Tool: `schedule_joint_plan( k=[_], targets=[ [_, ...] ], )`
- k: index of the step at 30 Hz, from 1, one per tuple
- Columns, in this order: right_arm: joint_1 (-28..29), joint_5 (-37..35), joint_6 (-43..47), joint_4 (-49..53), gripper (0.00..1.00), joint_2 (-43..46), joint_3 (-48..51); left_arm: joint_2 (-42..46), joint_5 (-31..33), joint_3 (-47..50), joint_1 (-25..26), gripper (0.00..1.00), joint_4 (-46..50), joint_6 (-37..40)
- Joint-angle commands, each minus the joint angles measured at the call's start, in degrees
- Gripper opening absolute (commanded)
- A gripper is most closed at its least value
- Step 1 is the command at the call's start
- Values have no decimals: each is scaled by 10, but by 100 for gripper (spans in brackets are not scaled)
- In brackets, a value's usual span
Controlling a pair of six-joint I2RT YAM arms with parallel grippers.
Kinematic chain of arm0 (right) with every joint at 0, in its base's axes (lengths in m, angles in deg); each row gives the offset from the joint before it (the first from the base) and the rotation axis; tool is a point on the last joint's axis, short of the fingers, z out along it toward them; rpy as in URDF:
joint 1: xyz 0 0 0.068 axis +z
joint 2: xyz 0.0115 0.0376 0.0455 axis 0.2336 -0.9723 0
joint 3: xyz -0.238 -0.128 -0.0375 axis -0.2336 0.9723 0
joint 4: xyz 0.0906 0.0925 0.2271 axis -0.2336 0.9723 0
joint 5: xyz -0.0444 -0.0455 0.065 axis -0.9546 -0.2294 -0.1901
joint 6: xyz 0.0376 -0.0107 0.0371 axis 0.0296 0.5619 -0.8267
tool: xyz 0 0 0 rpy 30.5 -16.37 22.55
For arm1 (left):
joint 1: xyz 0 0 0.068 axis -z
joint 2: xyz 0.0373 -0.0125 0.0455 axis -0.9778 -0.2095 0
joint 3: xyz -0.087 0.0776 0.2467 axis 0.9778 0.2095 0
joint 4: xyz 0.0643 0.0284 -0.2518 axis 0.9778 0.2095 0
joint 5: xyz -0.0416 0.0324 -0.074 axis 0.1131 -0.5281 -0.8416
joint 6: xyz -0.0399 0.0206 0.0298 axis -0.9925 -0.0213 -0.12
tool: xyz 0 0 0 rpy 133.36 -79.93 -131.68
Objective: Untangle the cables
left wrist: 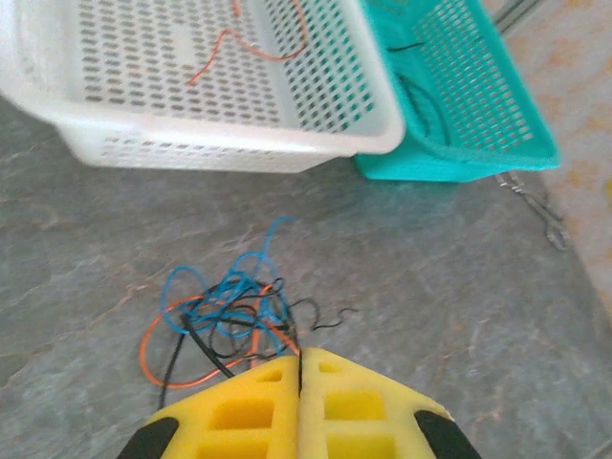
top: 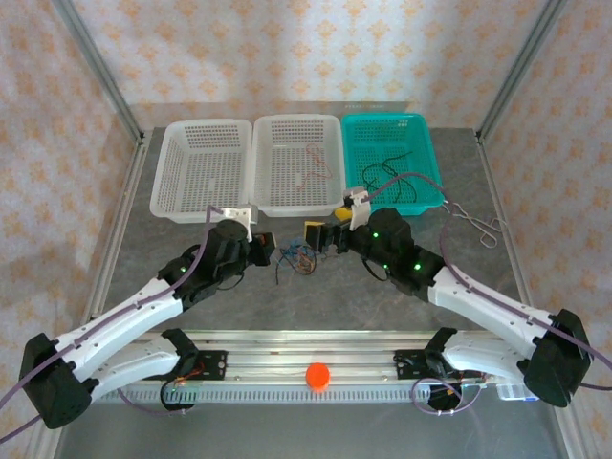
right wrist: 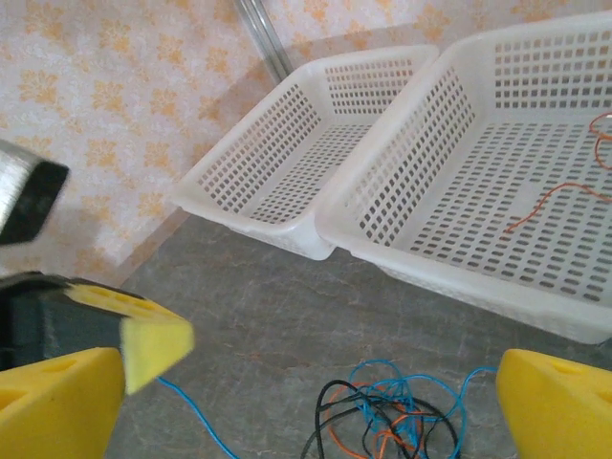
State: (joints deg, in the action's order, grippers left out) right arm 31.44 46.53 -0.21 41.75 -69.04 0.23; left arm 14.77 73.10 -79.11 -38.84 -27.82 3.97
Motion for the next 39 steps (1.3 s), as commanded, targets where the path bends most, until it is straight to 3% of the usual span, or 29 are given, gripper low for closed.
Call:
schedule_joint_plan(
  k=[1, 4, 9, 10, 13, 14, 19, 30, 36, 39],
  targets=[
    [1, 8, 50, -33, 100, 12, 11, 7, -13, -45, 3, 0, 5, 15],
    [2, 89, 90, -42, 100, 11, 17, 1, -6, -72, 3, 0, 16, 12],
    [2, 166, 105, -62, 96, -17, 21, -8, -14, -111, 3, 0, 19, 7],
    [2, 186, 105, -75, 93, -25, 23, -9, -15, -117, 3, 0, 18, 6],
    [3, 229, 79, -134, 71, -58, 36, -15, -17, -139, 3, 0, 18, 4],
    [4, 238, 67, -162, 69, -64, 42, -18, -16, -147, 3, 0, 21, 4],
    [9, 244, 26, -267, 70, -121, 58, -27, -16, -177, 3, 0, 29, 5],
    [10, 233, 15, -339, 71, -256, 4, -44, -15, -254, 3, 0, 54, 9],
    [10, 223, -4, -376, 54, -291, 1, -45, -11, -301, 3, 0, 74, 15],
    [10, 218, -15, -393, 50, -300, 8, -53, -18, -336, 3, 0, 91, 15]
  ],
)
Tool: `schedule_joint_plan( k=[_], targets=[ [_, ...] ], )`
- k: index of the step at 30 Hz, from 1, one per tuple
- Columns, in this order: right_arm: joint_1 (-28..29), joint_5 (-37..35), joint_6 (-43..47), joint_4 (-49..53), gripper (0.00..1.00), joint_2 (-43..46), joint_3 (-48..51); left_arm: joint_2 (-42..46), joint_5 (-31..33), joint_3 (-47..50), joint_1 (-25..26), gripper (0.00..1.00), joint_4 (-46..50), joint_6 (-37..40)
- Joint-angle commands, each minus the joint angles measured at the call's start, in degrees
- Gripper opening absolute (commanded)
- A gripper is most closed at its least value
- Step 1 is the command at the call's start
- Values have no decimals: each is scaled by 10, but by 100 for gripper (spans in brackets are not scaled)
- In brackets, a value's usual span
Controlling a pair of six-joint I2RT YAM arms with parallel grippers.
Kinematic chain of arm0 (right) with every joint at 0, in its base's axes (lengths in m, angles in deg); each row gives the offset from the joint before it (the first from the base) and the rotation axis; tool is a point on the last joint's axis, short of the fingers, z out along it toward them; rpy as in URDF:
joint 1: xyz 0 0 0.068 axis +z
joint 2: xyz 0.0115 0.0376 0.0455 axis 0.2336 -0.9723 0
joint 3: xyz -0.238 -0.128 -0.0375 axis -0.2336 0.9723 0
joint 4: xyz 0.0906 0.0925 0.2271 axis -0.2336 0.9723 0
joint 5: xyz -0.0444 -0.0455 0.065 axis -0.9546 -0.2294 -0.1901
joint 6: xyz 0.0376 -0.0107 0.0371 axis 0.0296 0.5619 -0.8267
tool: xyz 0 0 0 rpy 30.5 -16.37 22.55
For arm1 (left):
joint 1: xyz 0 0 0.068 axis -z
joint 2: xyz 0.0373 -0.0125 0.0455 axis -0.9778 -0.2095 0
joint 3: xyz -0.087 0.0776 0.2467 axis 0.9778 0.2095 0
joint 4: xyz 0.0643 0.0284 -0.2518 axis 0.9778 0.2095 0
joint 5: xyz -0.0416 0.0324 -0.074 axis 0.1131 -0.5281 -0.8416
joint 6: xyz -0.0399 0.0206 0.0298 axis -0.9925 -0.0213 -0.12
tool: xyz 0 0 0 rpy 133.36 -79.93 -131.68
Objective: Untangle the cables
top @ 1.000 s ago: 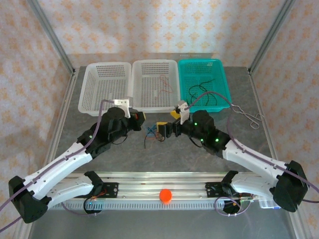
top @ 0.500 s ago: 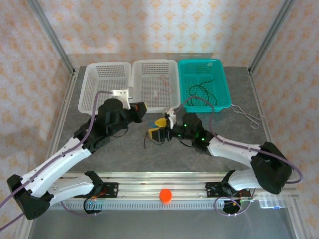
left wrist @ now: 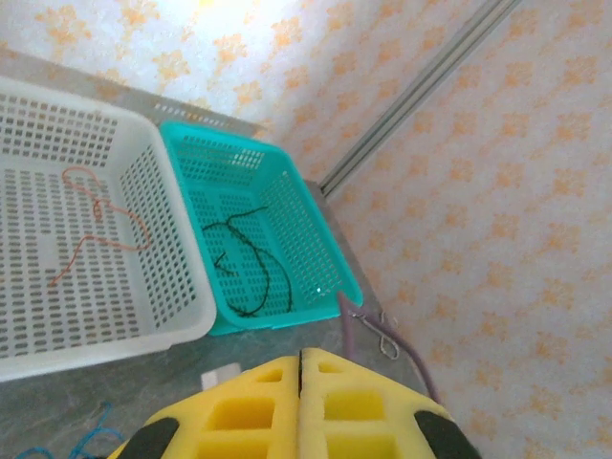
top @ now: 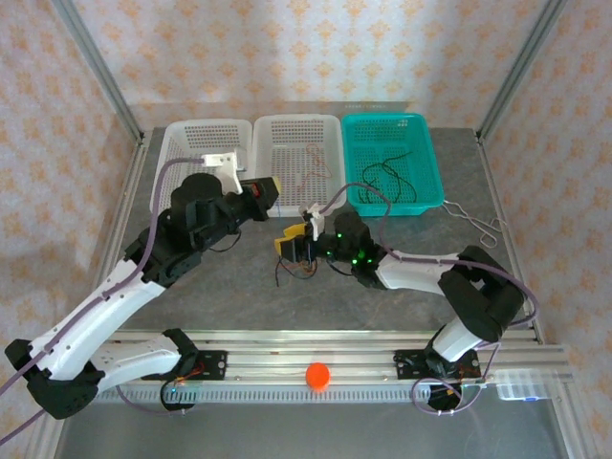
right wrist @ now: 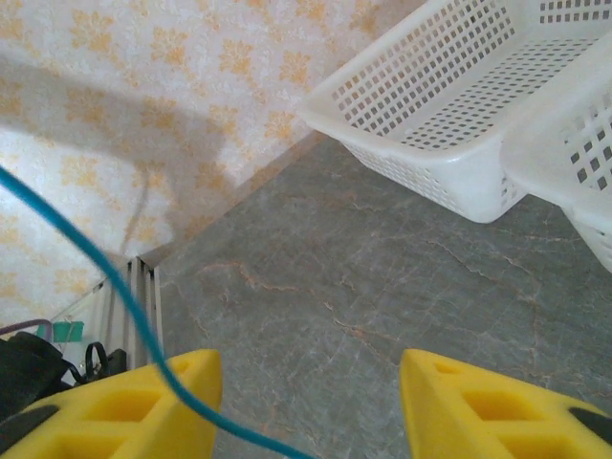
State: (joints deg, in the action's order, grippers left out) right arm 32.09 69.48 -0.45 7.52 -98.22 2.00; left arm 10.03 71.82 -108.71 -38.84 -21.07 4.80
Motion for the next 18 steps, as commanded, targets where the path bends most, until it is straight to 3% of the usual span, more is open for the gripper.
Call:
schedule_joint_plan(
  k=[1, 4, 18],
  targets=[
    [4, -12, -14, -53, 49, -11, -10, -10, -7, -52, 3, 0, 30, 20],
    [4, -12, -22, -63, 44, -22, -11, -19, -17, -87, 3, 0, 38, 22],
    [4, -17, -48, -90, 43, -79, -11, -35, -26, -197, 3, 0, 48, 33]
  ],
)
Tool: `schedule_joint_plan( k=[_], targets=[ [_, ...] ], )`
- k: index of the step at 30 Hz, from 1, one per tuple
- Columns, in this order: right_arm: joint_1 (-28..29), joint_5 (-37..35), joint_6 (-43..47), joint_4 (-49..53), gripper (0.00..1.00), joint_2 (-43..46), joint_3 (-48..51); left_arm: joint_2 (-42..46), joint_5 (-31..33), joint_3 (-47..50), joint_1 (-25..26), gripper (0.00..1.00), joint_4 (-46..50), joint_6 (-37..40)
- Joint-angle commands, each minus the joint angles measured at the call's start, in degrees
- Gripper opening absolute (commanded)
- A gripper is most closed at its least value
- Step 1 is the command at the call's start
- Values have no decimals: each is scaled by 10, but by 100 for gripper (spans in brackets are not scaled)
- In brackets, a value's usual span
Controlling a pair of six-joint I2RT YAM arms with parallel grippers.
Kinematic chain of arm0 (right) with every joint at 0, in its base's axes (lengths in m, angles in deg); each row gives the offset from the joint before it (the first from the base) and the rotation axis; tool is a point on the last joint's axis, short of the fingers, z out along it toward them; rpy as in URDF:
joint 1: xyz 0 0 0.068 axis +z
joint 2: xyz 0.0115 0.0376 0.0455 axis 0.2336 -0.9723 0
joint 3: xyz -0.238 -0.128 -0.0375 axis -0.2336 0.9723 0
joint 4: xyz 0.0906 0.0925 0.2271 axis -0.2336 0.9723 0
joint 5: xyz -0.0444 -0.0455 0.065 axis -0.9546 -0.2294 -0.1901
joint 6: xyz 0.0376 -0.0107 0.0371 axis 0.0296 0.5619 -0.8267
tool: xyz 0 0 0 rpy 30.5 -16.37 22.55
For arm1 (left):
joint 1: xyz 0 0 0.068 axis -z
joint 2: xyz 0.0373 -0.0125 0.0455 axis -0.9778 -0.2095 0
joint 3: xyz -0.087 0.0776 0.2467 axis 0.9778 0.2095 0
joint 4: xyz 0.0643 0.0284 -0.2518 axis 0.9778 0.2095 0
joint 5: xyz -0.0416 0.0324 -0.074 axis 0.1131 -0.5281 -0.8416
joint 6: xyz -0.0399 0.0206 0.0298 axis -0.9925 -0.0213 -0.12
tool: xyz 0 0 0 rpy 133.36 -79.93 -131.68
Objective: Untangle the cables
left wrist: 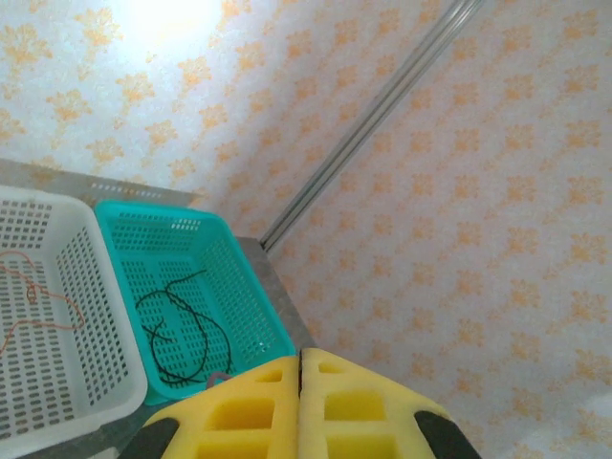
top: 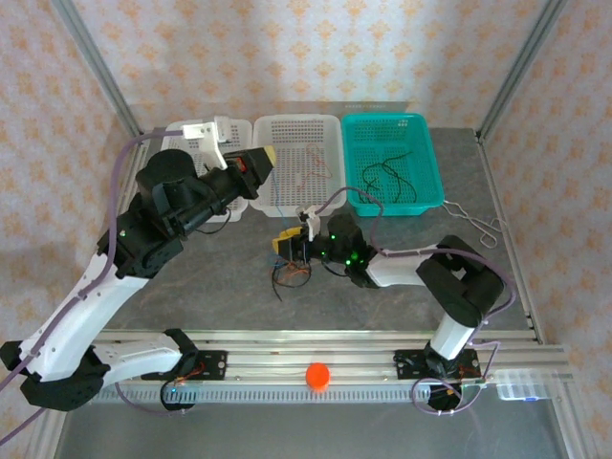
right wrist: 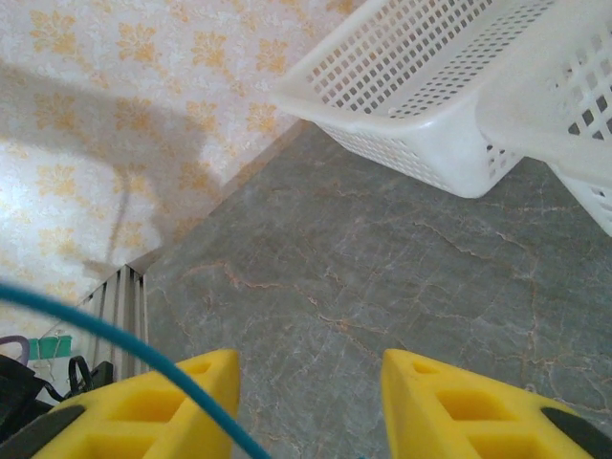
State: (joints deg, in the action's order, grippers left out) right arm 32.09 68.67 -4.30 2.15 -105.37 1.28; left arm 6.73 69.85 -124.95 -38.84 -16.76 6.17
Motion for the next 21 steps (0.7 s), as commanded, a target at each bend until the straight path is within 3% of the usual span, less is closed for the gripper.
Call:
schedule_joint_plan(
  k=[1, 21],
  targets=[
    [3, -10, -10, -37, 42, -10, -3, -3, -5, -41, 3, 0, 7, 22],
    [4, -25, -30, -62, 38, -25, 53, -79, 42, -214, 3, 0, 88, 100]
  ],
)
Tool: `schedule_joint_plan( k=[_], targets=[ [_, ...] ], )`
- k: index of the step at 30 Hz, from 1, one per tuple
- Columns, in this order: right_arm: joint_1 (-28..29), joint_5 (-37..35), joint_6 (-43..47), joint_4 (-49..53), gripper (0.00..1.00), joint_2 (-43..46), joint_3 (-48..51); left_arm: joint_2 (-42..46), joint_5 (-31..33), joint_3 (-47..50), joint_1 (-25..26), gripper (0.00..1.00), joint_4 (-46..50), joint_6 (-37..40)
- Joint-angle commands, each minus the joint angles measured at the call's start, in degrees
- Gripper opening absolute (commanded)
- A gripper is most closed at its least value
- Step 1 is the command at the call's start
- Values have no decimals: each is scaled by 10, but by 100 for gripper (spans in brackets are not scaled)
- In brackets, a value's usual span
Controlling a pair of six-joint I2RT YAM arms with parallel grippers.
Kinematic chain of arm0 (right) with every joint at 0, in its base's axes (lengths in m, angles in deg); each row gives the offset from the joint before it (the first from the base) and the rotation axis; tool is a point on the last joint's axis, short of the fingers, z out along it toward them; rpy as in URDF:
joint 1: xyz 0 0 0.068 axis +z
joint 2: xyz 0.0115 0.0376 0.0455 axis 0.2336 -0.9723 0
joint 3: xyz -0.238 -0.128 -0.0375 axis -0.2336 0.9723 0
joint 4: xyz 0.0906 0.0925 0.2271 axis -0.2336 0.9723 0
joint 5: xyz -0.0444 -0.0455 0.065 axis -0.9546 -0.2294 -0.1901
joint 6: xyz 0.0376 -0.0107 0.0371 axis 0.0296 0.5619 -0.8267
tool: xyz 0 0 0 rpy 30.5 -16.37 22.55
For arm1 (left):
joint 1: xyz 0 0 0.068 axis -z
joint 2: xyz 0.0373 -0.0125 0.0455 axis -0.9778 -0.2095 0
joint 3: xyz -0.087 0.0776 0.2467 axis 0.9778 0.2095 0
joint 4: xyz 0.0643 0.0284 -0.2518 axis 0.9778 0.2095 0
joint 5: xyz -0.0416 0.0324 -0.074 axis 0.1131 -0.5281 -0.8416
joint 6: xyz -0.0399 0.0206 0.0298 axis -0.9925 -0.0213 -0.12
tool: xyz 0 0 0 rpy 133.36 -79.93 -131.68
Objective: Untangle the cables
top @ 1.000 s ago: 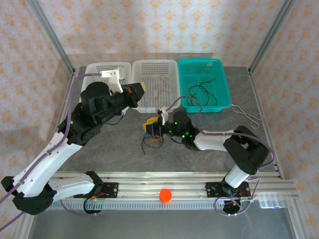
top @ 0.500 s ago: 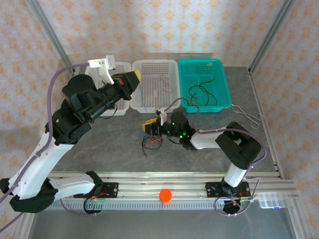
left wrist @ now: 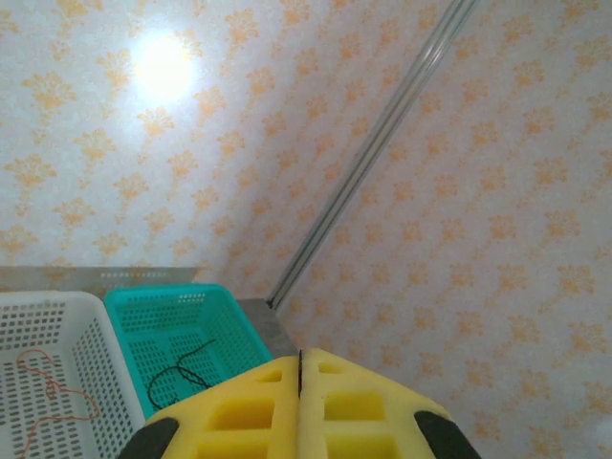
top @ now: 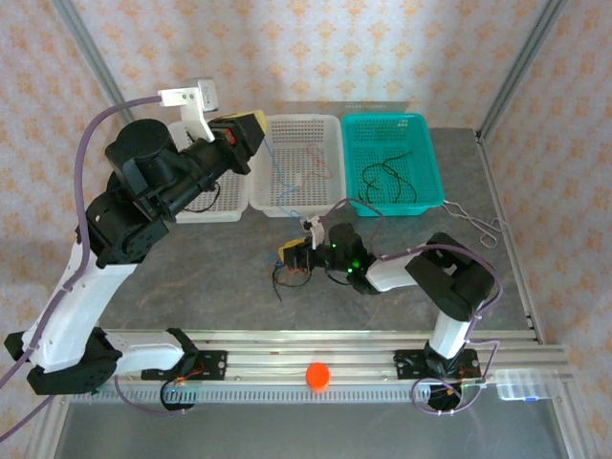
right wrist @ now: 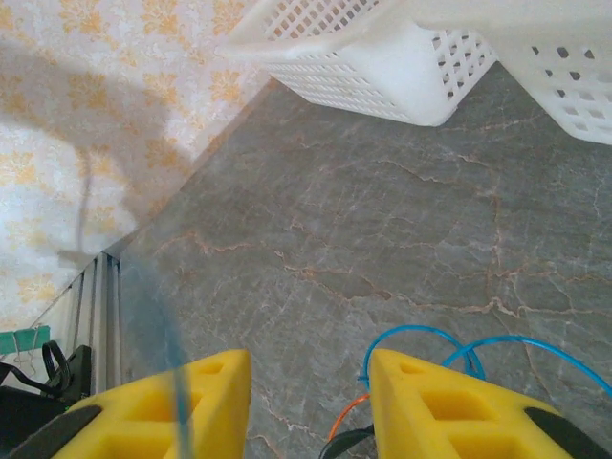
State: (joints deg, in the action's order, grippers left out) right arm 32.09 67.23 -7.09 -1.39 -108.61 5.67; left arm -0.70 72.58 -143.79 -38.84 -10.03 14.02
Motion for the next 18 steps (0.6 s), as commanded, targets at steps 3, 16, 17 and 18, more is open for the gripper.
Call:
schedule_joint_plan(
  k=[3, 16, 17, 18],
  targets=[
    [3, -11, -4, -26, 38, 28, 24, -12, 18, -35, 3, 0, 24, 25],
    [3, -86, 45, 88, 40, 216, 105, -31, 35, -58, 3, 0, 32, 40],
    [3, -91, 47, 94, 40, 227, 107, -31, 38, -59, 2, 0, 34, 43],
    [4, -96, 49, 101, 40, 238, 110, -32, 44, -60, 2, 0, 36, 46]
  ],
)
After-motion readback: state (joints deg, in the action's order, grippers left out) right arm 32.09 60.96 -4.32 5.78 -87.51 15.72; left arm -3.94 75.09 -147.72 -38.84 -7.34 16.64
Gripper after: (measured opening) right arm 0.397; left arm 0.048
